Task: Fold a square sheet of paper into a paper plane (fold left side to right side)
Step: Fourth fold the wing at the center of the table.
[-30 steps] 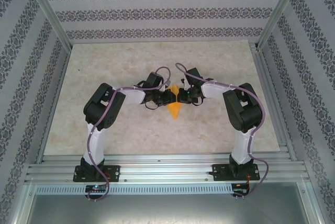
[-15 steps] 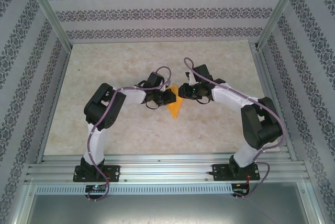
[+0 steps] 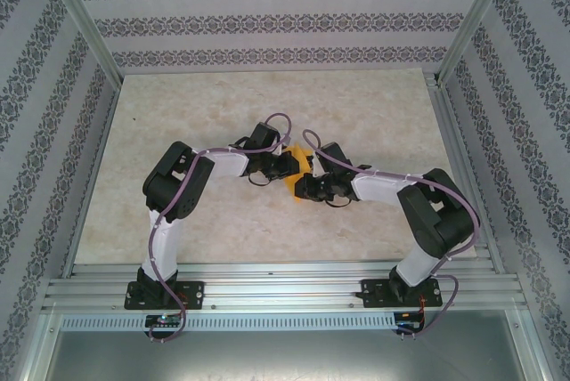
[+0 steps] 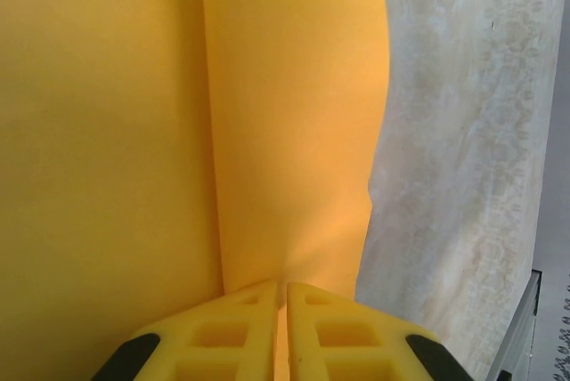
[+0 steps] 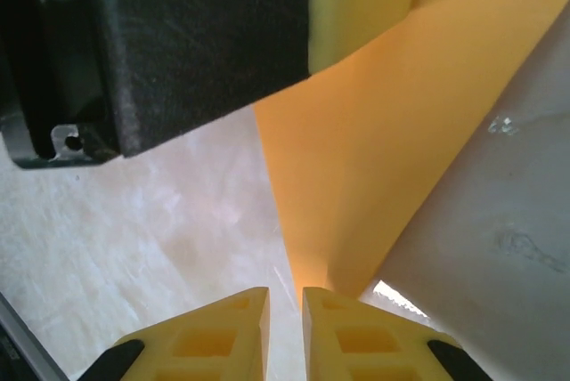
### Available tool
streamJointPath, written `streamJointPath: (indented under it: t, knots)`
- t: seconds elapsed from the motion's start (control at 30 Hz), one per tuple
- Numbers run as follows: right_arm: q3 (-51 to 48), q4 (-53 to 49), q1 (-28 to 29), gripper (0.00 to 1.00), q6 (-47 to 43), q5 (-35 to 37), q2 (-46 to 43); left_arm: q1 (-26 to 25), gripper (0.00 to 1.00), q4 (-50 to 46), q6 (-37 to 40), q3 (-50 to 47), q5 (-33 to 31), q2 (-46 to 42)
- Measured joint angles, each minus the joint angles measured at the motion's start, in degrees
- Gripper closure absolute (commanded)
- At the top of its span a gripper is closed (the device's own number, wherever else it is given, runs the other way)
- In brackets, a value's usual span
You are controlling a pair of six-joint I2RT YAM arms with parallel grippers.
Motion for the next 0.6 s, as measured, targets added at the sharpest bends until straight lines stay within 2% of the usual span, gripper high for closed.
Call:
streamJointPath:
  t: [0.33,0.6]
  knots:
    - [0.02,1.16,0.11,0.84,-0.02,0.0,3.39,0.0,0.87,-0.13,0.0,0.0,-0.11,-0.02]
    - [0.24,0.55,0.87,0.85,-0.09,1.55,3.45,-0.07,0.8,-2.12,0.13,1.44,-0.37,0.02]
